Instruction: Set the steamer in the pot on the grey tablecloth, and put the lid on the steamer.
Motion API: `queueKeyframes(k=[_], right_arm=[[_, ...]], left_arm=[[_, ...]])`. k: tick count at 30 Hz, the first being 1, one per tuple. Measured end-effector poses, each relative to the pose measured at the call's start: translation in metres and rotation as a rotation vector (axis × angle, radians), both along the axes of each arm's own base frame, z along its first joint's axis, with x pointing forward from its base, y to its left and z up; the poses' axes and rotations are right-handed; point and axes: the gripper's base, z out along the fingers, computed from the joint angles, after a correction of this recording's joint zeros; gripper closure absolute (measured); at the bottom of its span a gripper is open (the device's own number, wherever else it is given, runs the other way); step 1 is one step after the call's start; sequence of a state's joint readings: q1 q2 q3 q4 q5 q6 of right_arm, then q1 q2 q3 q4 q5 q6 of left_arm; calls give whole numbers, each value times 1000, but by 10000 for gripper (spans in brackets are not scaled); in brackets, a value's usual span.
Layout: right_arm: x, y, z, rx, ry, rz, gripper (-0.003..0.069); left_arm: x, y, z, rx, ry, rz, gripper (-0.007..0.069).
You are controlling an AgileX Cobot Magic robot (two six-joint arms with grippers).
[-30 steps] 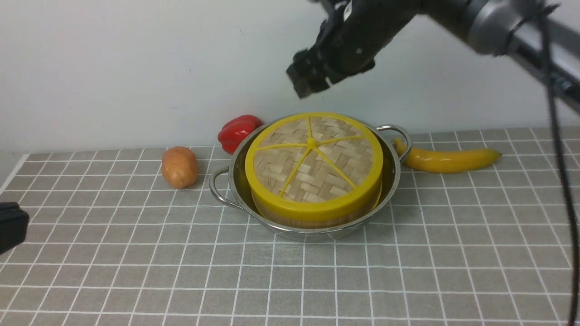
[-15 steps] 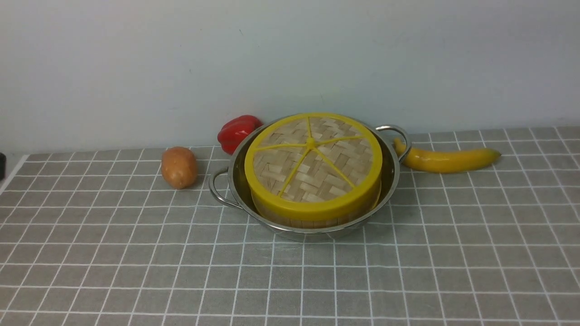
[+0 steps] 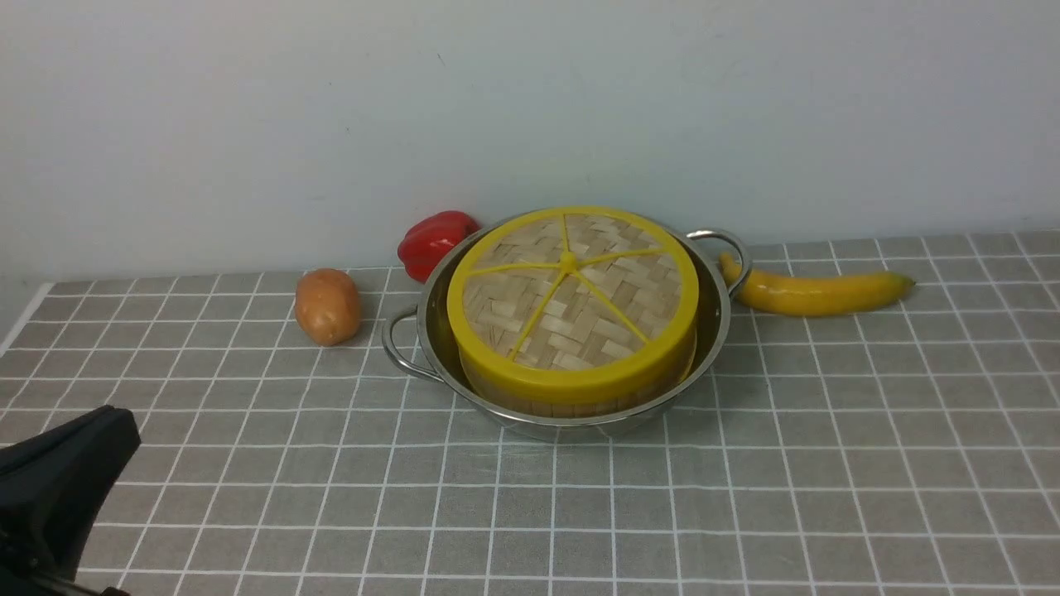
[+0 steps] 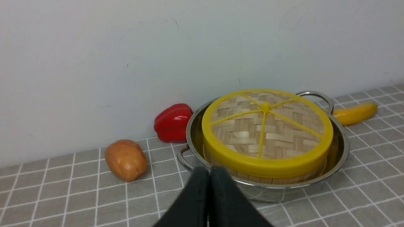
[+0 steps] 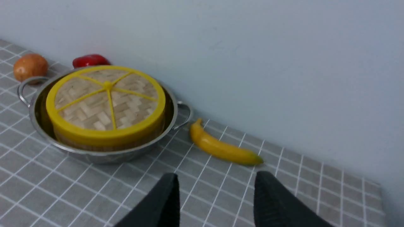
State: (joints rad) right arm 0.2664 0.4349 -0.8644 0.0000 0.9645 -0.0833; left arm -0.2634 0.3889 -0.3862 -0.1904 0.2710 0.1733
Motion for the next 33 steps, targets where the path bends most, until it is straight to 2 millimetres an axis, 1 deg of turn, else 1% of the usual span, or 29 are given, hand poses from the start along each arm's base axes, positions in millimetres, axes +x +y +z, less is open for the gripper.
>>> queueKeyframes(k=[1, 3, 5, 6, 7, 8, 11, 13, 15, 19, 33], right_arm=[[1, 1, -21, 17, 17, 1, 372], [5, 3, -44, 46, 27, -1, 403], [12, 5, -71, 66, 42, -6, 443], [17, 7, -81, 81, 29, -9, 465], [18, 7, -86, 81, 35, -10, 474], [22, 8, -95, 94, 19, -12, 498], [29, 10, -110, 136, -45, -18, 571], [34, 11, -123, 188, -137, -20, 666], [35, 11, -125, 206, -192, -18, 673], [36, 11, -122, 235, -243, -17, 673], [35, 11, -121, 242, -252, -20, 649]], left_arm=[[1, 0, -5, -28, 2, 8, 626], [2, 0, -9, -61, -9, 22, 626], [4, 1, -17, -90, -20, 37, 626], [5, 2, -22, -101, -28, 45, 626], [5, 2, -23, -103, -29, 46, 626], [5, 2, -27, -108, -37, 51, 626], [6, 3, -33, -115, -51, 60, 626], [6, 3, -33, -117, -63, 63, 626], [6, 3, -32, -120, -71, 64, 626], [6, 3, -32, -120, -71, 64, 623], [6, 3, -32, -120, -71, 64, 601]])
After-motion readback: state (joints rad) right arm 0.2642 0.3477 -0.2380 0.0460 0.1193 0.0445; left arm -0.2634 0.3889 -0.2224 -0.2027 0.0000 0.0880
